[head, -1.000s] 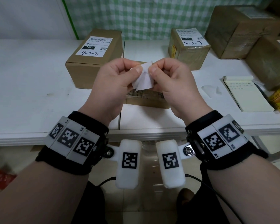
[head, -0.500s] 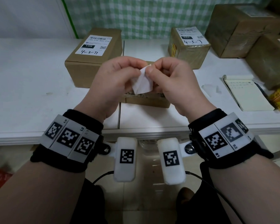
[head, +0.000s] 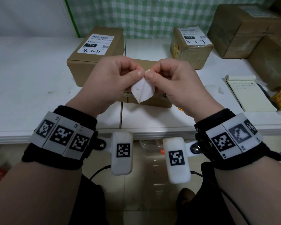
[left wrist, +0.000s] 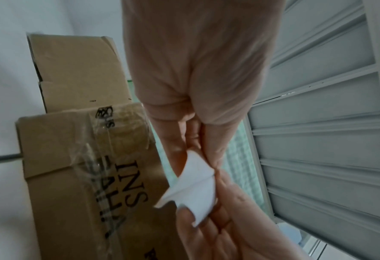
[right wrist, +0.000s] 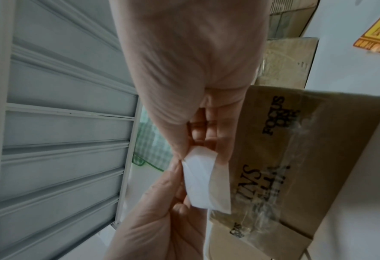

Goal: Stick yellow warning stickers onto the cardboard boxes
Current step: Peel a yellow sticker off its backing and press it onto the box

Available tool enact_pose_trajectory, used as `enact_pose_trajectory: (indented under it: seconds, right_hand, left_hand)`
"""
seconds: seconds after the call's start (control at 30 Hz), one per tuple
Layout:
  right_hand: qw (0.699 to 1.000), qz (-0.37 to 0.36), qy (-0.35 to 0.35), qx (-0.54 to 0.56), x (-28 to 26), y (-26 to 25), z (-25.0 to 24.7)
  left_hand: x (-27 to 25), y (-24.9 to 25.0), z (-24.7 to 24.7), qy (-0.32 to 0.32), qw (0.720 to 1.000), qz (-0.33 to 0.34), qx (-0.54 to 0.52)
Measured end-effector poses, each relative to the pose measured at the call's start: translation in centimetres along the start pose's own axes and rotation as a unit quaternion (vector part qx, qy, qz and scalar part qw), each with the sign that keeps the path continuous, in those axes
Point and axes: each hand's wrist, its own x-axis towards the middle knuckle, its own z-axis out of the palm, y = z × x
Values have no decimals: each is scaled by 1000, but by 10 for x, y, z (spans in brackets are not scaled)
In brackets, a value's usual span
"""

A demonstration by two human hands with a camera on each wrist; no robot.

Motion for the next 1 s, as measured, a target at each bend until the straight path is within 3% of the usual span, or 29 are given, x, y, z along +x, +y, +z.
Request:
enact_pose_trajectory:
  seconds: [0.23, 0.43, 0.53, 0.73, 0.9, 1.0]
  right_hand:
    - [998, 25, 30, 48, 2, 4, 2]
    - [989, 51, 44, 134, 4, 6, 0]
    - [986, 67, 50, 142, 3, 1, -1]
    - [996, 45, 53, 58, 2, -2, 1]
    - [997, 3, 68, -20, 3, 0, -3]
    - [993, -44, 66, -93, 2, -3, -2]
  left_hand:
    - [1, -2, 7, 18, 1000, -12, -15]
    - [1, 4, 14, 44, 990, -26, -129]
    - [1, 4, 15, 58, 989, -24, -134]
    - [0, 2, 14, 51, 997, -9, -54]
    - [3, 8, 9, 28, 984, -68, -165]
    - [2, 5, 8, 32, 995, -38, -86]
